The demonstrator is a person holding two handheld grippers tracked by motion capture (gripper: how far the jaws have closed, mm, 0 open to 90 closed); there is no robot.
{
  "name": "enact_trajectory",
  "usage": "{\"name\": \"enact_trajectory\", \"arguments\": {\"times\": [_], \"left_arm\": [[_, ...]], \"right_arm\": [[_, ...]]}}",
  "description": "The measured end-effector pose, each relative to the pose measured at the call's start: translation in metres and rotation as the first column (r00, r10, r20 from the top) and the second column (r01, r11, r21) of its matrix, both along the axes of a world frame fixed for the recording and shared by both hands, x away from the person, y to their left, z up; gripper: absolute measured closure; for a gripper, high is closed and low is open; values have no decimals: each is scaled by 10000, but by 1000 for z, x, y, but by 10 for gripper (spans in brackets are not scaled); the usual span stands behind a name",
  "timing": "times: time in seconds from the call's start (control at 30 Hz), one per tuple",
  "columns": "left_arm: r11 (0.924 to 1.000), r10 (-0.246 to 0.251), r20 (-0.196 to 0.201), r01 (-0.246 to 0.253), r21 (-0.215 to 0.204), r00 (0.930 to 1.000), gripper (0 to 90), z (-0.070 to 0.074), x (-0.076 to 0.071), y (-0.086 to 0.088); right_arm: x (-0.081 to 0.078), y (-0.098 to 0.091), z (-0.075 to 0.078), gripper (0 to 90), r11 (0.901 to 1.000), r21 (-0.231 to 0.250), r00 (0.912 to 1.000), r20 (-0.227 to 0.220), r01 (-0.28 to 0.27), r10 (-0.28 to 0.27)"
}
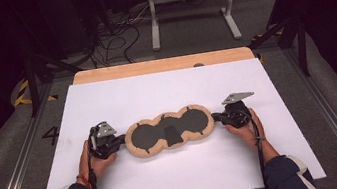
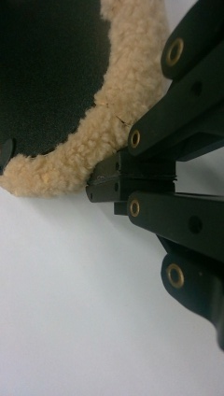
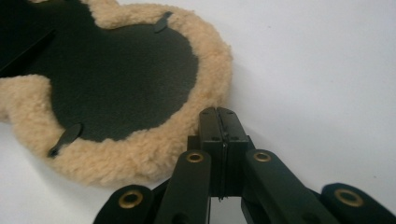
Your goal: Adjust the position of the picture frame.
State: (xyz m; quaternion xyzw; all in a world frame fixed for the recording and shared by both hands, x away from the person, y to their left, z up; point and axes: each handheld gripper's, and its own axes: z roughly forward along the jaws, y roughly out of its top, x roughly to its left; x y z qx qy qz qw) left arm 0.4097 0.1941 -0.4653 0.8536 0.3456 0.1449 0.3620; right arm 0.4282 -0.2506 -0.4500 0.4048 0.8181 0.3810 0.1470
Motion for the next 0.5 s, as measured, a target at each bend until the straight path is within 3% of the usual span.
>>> {"name": "enact_trajectory", "arguments": {"times": [0.17, 0.3, 0.5], "left_arm": [[9998, -45, -160, 42, -196, 9999, 899, 0, 5, -4], [9996, -108, -156, 103, -267, 9998, 899, 0, 11, -10], [9994, -202, -134, 198, -291, 9997, 900, 0, 16, -15]], "right_arm": [[7, -2, -4, 900, 9990, -155, 9990, -154, 409, -412], [11, -11, -5, 900, 9989, 99, 9985, -308, 452, -449], [11, -21, -3, 900, 9997, 199, 9984, -556, 116, -105]]}}
